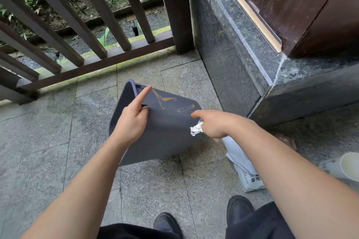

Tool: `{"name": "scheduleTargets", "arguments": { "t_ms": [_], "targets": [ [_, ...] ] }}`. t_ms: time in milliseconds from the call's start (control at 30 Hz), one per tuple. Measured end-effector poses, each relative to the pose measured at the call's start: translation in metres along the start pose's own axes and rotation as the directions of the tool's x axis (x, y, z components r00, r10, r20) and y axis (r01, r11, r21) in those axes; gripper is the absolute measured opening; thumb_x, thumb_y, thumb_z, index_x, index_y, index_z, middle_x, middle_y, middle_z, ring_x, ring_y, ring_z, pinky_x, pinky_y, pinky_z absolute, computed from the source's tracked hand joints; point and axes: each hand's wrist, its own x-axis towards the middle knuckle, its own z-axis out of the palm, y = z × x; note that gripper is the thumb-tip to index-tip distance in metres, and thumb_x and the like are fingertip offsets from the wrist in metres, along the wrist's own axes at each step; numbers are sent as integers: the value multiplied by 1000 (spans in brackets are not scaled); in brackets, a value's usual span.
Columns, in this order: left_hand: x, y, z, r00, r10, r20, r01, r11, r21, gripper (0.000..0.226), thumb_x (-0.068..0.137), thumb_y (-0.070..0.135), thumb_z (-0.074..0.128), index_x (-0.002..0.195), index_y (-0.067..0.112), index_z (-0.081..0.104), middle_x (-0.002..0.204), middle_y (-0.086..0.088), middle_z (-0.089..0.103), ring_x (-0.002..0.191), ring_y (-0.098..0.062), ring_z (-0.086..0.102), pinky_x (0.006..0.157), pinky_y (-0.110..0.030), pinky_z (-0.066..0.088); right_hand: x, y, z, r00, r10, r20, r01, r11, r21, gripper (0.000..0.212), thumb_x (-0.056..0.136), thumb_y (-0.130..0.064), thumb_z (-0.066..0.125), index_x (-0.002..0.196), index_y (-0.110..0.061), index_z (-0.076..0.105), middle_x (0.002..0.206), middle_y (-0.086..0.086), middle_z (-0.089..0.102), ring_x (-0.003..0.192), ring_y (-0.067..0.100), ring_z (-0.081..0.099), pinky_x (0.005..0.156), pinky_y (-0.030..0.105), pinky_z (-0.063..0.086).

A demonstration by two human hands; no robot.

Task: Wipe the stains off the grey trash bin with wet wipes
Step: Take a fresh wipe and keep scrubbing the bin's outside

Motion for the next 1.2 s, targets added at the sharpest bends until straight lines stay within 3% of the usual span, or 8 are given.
{"name": "scheduleTargets", "arguments": {
  "t_ms": [67, 267, 467, 600, 833, 1000, 1100, 1200],
  "targets": [
    [-2, 1, -4, 999, -39, 35, 40, 999, -26, 70, 97, 12, 40, 140, 67, 34, 88, 21, 46, 55, -17, 45, 55, -34, 39, 2, 0, 1, 1000, -4, -17, 4, 1000, 14, 68, 89, -5, 28, 150, -36, 25, 156, 3, 31, 121, 29, 51, 57, 25, 34],
    [-3, 0, -5, 972, -118, 205, 156, 971, -180, 90, 82, 2, 50, 136, 72, 34, 90, 27, 60, 55, -10, 46, 58, -31, 36, 0, 0, 1, 999, -9, -30, 9, 1000, 15, 68, 89, -5, 28, 148, -37, 28, 157, 1, 31, 129, 30, 45, 79, 30, 37],
    [4, -10, 7, 934, -358, -5, 312, 822, -476, 93, 79, -1, 58, 146, 57, 33, 134, 25, 40, 85, 6, 57, 75, -29, 48, 2, 5, 4, 999, 18, -27, -17, 1000, 25, 71, 84, -5, 27, 145, -41, 34, 152, -1, 36, 95, 26, 64, 66, 30, 46],
    [4, -19, 9, 911, -359, -203, 240, 862, -447, 77, 94, 19, 66, 155, 41, 26, 149, 11, 42, 114, -1, 57, 99, -29, 46, 9, 2, 7, 996, 17, -91, -15, 1000, 18, 71, 84, -2, 30, 145, -39, 35, 154, 0, 36, 120, 29, 53, 76, 33, 44],
    [10, -28, 8, 903, -366, -225, 223, 847, -484, 75, 92, 13, 68, 155, 35, 34, 146, 12, 44, 101, 14, 57, 79, -7, 44, 17, 7, 12, 963, 110, -247, -71, 984, 161, 55, 85, -4, 36, 132, -27, 53, 135, 10, 53, 106, 31, 57, 77, 32, 46],
    [3, -31, 23, 925, -355, -135, 268, 863, -429, 76, 90, 21, 71, 154, 39, 33, 150, 3, 47, 121, -13, 56, 106, -38, 46, 24, 20, 22, 936, 186, -300, -119, 967, 226, 35, 82, 0, 40, 105, -12, 63, 106, 14, 63, 81, 30, 53, 65, 30, 38],
    [0, -29, 28, 939, -329, -101, 264, 877, -402, 70, 93, 36, 68, 153, 43, 32, 153, 6, 44, 129, -12, 51, 110, -38, 41, 32, 27, 33, 910, 211, -358, -128, 962, 241, 31, 82, 2, 40, 101, -9, 62, 111, 17, 63, 90, 34, 55, 70, 31, 39],
    [1, -25, 33, 945, -311, -97, 246, 876, -416, 61, 100, 48, 52, 155, 37, 31, 157, 13, 36, 135, 3, 34, 108, -15, 25, 40, 29, 46, 859, 257, -443, -114, 939, 324, 45, 84, 3, 41, 124, -9, 58, 127, 16, 58, 117, 36, 52, 87, 35, 42]
  ]
}}
